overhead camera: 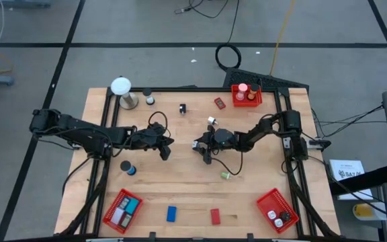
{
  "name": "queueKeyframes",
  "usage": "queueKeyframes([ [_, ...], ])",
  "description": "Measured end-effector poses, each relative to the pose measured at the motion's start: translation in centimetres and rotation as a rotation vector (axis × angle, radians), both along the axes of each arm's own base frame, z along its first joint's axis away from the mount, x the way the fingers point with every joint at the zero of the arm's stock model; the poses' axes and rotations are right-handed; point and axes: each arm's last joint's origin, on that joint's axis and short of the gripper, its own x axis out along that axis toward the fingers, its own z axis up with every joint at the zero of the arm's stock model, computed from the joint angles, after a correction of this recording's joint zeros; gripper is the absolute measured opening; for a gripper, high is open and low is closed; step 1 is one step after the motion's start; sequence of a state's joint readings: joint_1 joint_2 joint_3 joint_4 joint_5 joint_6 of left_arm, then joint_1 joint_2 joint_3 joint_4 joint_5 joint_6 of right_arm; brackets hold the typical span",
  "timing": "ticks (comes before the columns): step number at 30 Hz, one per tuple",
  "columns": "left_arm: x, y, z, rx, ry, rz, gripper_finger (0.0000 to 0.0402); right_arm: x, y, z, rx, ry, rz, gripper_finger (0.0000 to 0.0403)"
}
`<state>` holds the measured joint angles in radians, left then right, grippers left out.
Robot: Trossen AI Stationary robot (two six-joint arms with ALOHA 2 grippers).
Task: Pick & Place Office items
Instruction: Put the blue charger adapter into the bottom right red basket
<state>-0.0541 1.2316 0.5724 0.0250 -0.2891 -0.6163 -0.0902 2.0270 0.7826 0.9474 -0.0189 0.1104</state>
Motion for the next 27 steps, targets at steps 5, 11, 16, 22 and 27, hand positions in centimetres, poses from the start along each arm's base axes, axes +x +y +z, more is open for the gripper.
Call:
queueKeyframes([
  [5,0.0,-0.3,0.0,-0.011,-0.004,-0.005,0.0004,0.0,-0.1,0.2,-0.019,0.002,-0.012,0.0204],
  [11,0.0,-0.6,0.0,-0.021,-0.009,-0.002,0.001,-0.2,0.0,1.3,0.007,-0.001,-0.022,0.0236],
  [16,0.2,-0.9,0.4,-0.028,-0.04,-0.097,0.0003,-1.0,0.0,4.9,0.096,0.019,-0.063,0.0251],
  [22,0.3,-0.7,0.5,0.03,-0.189,-0.134,0.0003,-3.1,-0.1,9.4,0.202,0.025,-0.203,0.0227],
  [27,-1.6,-0.1,-1.7,0.024,-0.413,-0.059,0.0002,-4.1,-0.3,12.0,0.314,0.196,-0.307,0.0136],
])
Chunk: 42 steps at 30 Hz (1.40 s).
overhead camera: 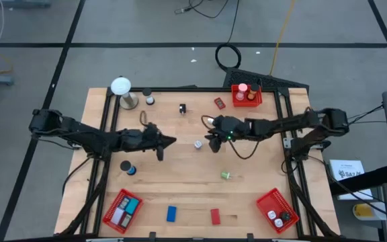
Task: Pick & Place Office items
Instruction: Put the blue charger adapter into the bottom right red basket
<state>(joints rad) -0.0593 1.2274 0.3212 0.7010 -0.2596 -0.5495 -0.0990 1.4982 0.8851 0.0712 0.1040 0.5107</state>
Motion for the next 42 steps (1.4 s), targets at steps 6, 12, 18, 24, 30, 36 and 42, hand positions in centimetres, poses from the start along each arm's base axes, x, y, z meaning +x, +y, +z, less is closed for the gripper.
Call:
queueKeyframes([
  [6,-2.6,0.5,-2.0,0.006,-0.098,0.111,0.0003,1.6,-0.1,3.7,0.129,0.181,-0.091,0.0028],
  [12,-2.9,0.4,-2.2,0.057,-0.081,0.082,0.0014,4.8,-0.2,4.0,0.302,0.293,-0.095,0.0072],
  [18,-2.9,0.4,-2.2,0.107,-0.066,0.055,0.0013,6.9,-0.4,2.1,0.363,0.388,-0.144,0.0184],
  [24,-2.9,0.2,-2.4,0.117,-0.044,-0.002,0.0004,8.2,-0.6,0.3,0.368,0.395,-0.175,0.0263],
  [30,-2.9,0.2,-2.4,0.119,-0.042,-0.014,0.0018,8.9,-0.6,-0.9,0.349,0.392,-0.153,0.0278],
  [36,-2.9,0.2,-2.7,0.121,-0.019,-0.023,0.0007,9.1,-0.6,-2.0,0.27,0.432,-0.137,0.0261],
  [42,-2.9,0.2,-2.6,0.12,-0.02,-0.023,0.001,9.4,-0.6,-3.3,0.253,0.47,-0.116,0.0248],
])
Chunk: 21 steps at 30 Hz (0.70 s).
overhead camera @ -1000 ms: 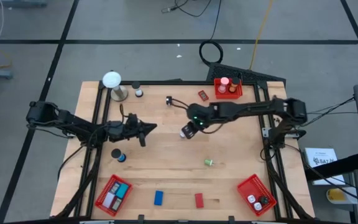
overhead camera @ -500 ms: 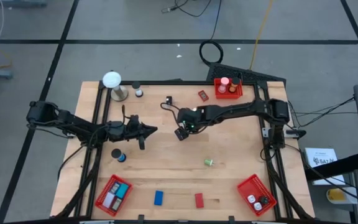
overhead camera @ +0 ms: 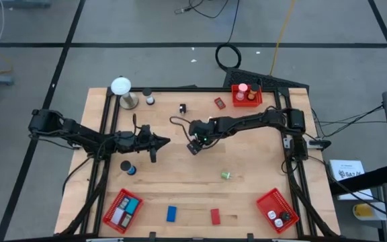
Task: Pick & Place Office items
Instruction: Put the blue charger adapter into the bottom right red basket
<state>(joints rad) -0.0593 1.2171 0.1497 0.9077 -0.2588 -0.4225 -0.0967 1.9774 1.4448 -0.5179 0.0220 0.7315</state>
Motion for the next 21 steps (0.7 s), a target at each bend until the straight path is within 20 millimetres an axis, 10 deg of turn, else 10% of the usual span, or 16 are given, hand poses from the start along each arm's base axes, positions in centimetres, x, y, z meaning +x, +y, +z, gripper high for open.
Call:
queueKeyframes([
  [21,0.0,0.01,0.02,-0.004,-0.003,0.005,0.0003,-0.01,0.0,-0.07,-0.016,0.006,0.035,0.0231],
])
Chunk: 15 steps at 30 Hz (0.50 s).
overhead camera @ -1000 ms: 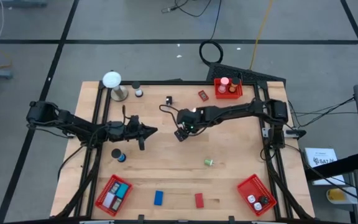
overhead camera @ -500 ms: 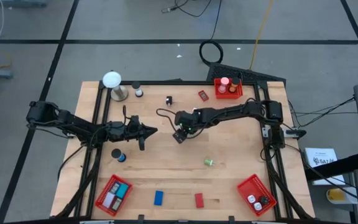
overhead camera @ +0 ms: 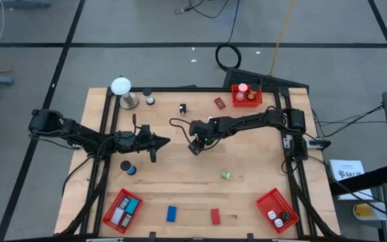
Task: Pick & Place Office items
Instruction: Put the blue charger adapter into the bottom right red basket
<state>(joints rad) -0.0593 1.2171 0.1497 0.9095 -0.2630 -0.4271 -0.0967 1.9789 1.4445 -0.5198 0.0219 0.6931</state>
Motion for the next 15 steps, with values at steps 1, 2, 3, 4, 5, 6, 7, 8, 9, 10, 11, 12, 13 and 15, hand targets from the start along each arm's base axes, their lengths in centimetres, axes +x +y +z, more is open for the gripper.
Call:
queueKeyframes([
  [1,0.0,0.0,0.0,0.0,0.0,0.0,0.0003,-0.01,0.0,0.0,0.0,0.001,0.0,0.0237],
  [2,0.0,0.0,0.0,0.0,0.0,0.0,0.0004,-0.01,0.0,0.0,0.0,0.001,0.0,0.0244],
  [3,0.0,0.0,0.0,0.0,0.0,0.0,0.0007,-0.01,0.0,0.0,0.001,0.001,-0.001,0.025],
  [4,0.0,0.0,0.0,0.0,0.0,0.0,0.0011,0.0,0.01,0.0,0.001,0.0,-0.001,0.0256],
  [5,0.0,0.0,0.0,0.0,0.0,0.0,0.0014,0.0,0.02,0.0,0.001,0.0,-0.001,0.0261],
  [6,0.0,0.0,0.0,0.0,0.0,0.0,0.0015,0.0,0.07,-0.01,0.001,0.001,0.001,0.0266],
  [7,0.0,0.0,0.0,0.0,0.0,0.0,0.0015,0.01,0.11,-0.01,0.001,-0.001,0.001,0.0271],
  [8,0.0,0.0,0.0,0.0,0.0,0.0,0.0014,0.02,0.12,0.04,0.001,-0.003,0.002,0.0274],
  [9,0.0,0.0,0.0,0.0,0.001,0.0,0.0011,-0.01,0.14,0.11,0.0,-0.006,0.002,0.0277],
  [10,0.0,0.0,0.0,0.0,0.0,0.0,0.0007,0.0,0.14,0.17,0.0,-0.01,0.002,0.0279],
  [11,0.0,0.0,0.0,0.0,0.0,0.0,0.0004,0.02,0.14,0.21,0.0,-0.014,0.003,0.0281],
  [12,0.0,0.0,0.0,0.001,0.0,0.0,0.0003,0.07,0.13,0.25,-0.002,-0.02,0.003,0.0281],
  [13,0.0,0.0,0.0,0.003,0.001,0.0,0.0003,0.1,0.13,0.28,-0.004,-0.024,0.006,0.0281],
  [15,0.0,0.0,0.0,0.003,0.001,0.0,0.0008,0.14,0.16,0.29,-0.007,-0.027,0.014,0.0281],
])
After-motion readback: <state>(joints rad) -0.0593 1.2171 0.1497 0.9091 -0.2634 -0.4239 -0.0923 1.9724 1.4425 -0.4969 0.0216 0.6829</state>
